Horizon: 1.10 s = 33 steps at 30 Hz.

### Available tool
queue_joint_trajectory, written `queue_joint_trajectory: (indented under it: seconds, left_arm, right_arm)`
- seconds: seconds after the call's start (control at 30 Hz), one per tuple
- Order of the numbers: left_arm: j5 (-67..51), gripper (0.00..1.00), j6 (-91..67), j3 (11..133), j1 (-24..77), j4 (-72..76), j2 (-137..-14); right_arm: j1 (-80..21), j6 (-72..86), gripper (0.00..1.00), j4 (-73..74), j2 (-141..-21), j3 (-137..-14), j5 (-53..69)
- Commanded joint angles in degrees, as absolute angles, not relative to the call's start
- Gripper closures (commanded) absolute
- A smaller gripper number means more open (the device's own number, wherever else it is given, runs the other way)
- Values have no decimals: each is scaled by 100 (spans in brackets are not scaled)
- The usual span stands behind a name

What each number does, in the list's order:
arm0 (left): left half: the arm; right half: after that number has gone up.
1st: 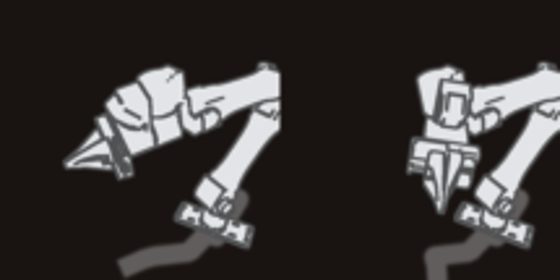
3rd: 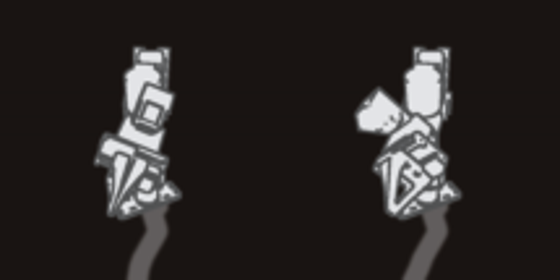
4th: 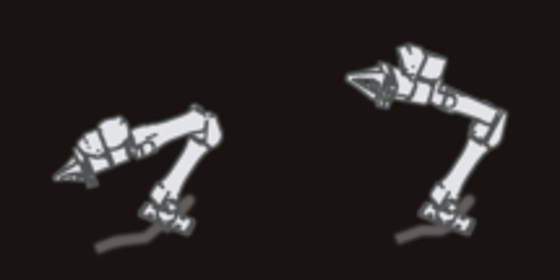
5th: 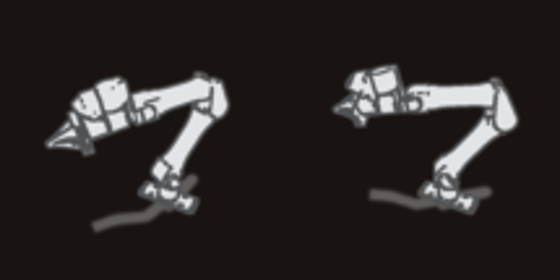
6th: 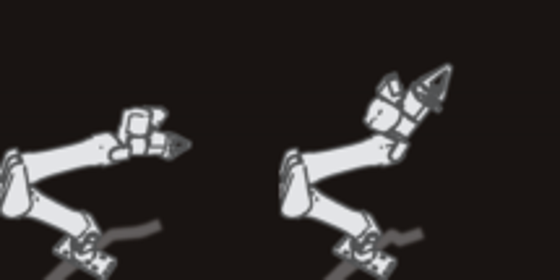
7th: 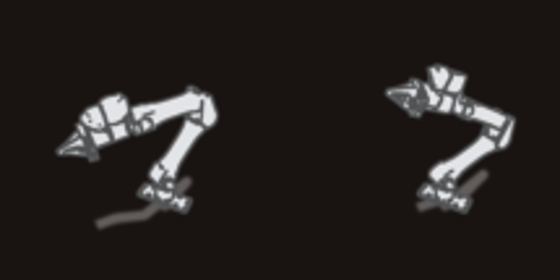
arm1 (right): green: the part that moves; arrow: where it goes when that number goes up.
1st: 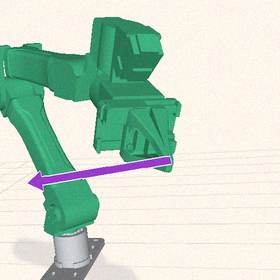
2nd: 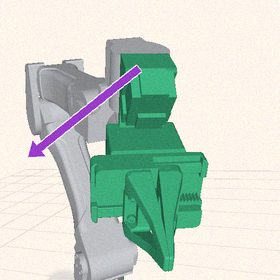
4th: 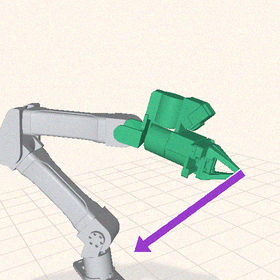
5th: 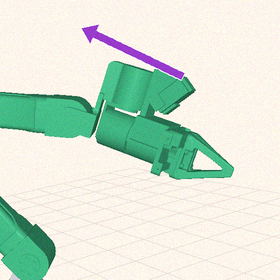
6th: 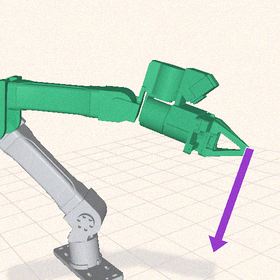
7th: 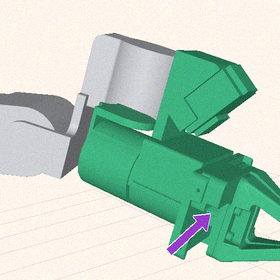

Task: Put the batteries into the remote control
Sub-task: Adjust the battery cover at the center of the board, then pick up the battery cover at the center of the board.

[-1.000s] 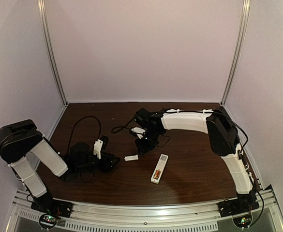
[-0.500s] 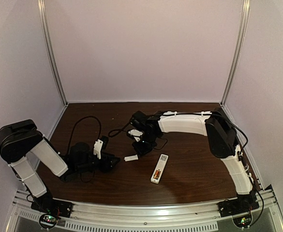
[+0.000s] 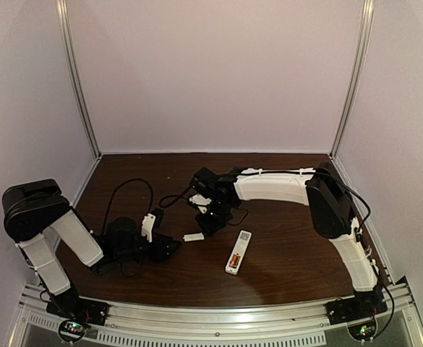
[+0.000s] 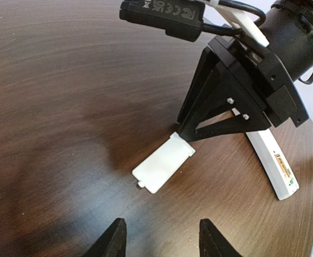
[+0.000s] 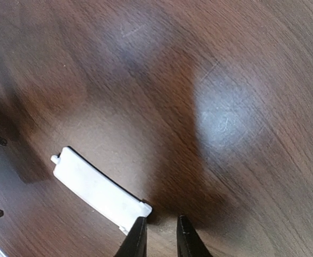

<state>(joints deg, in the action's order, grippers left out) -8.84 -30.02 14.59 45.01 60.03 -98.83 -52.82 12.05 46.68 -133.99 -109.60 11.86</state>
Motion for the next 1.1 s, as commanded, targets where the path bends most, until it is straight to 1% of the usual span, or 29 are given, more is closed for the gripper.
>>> queue_joint_trajectory:
  seconds: [0.0,0.17,0.4,0.6,0.77,1.07]
  left_arm:
    - [-922,53,-3066,1432,4518,6354,-9963]
    - [-896,53,-3059,1401,4518,6354,-9972]
    - [-861,53,-3085,1363,4518,6413,-9977]
    - [-879,53,-3089,1308,4518,6499,-9976]
    - [-857,53,-3101,1302,4524,6487,-9976]
    - [-815,53,-3155,1181,4544,6596,-9984]
  right_arm:
    - [-5181,1261,80,4801,-13628,-10859,1405]
    - [-5191,1282,80,4754,-13607,-10908,1543]
    - [-5369,1274,81,4956,-13772,-11098,1087]
    - [-5411,1319,81,4916,-13807,-11038,975]
    - [-5499,1249,82,5163,-13952,-11223,543]
    - [-5548,1307,81,5185,-13919,-11294,570]
